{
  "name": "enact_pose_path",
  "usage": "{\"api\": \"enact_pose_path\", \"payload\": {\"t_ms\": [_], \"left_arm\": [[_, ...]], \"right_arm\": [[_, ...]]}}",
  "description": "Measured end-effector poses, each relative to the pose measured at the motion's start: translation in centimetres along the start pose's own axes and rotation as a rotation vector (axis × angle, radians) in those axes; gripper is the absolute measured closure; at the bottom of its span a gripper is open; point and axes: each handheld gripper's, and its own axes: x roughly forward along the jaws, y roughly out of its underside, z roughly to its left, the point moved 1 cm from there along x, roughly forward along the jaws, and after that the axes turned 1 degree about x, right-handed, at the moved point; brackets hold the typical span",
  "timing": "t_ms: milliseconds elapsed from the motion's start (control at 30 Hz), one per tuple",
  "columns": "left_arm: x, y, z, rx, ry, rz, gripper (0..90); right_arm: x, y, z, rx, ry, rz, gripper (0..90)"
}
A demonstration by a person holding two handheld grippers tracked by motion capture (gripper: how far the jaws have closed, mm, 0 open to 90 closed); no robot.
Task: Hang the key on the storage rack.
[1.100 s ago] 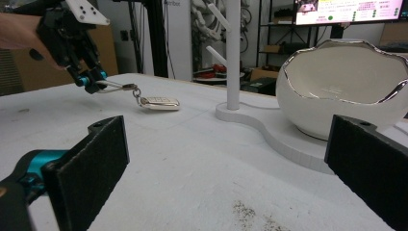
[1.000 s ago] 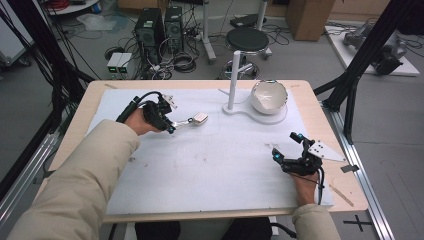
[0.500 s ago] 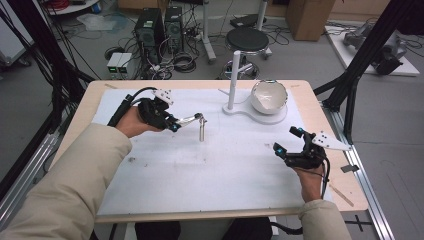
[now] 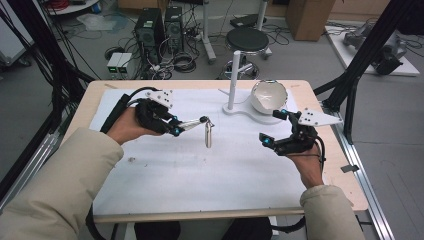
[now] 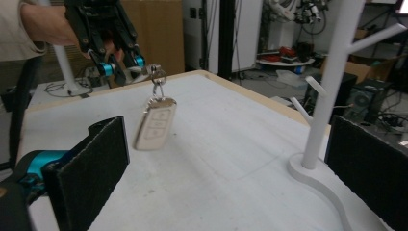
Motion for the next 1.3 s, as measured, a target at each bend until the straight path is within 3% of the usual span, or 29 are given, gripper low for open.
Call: {"api": "enact_pose_path", "payload": {"t_ms": [167,267,400,467,767,800,867,967,1300], "left_arm": [[0.9,-0.7,-0.9,0.040,0.025,0.011,73.8],[1.7,-1.6,-1.8,0.080,0.053,0.012,73.8],[2.1,-2.1,-2.2,0.094,0.071,0.015,73.8],[2.2,-2.2,-2.4,0.098,0.078,0.012,73.8],[1.4,-1.8,-2.4,0.094,0.083,0.004,73.7],[1.3,-1.7,-2.4,0.088,0.080,-0.003,73.8],[1.2,-1.6,-2.4,0.088,0.084,-0.004,73.8],[1.2,-1.6,-2.4,0.094,0.083,-0.004,73.7],[1.3,-1.3,-2.4,0.097,0.082,0.019,73.7]], "right_arm": [[1.0,-1.3,0.5,-0.018,-0.040,0.035,0.7],[2.2,-2.6,1.0,-0.062,-0.087,0.076,0.7],[3.2,-3.4,1.5,-0.085,-0.122,0.119,0.7],[4.2,-4.2,1.9,-0.120,-0.153,0.156,0.7],[6.4,-5.9,2.8,-0.130,-0.228,0.213,0.7],[7.2,-6.4,3.0,-0.151,-0.255,0.236,0.7],[7.7,-6.6,3.1,-0.168,-0.264,0.246,0.7],[9.4,-7.5,3.9,-0.206,-0.314,0.312,0.7],[12.1,-7.9,5.1,-0.283,-0.379,0.460,0.8]]}}
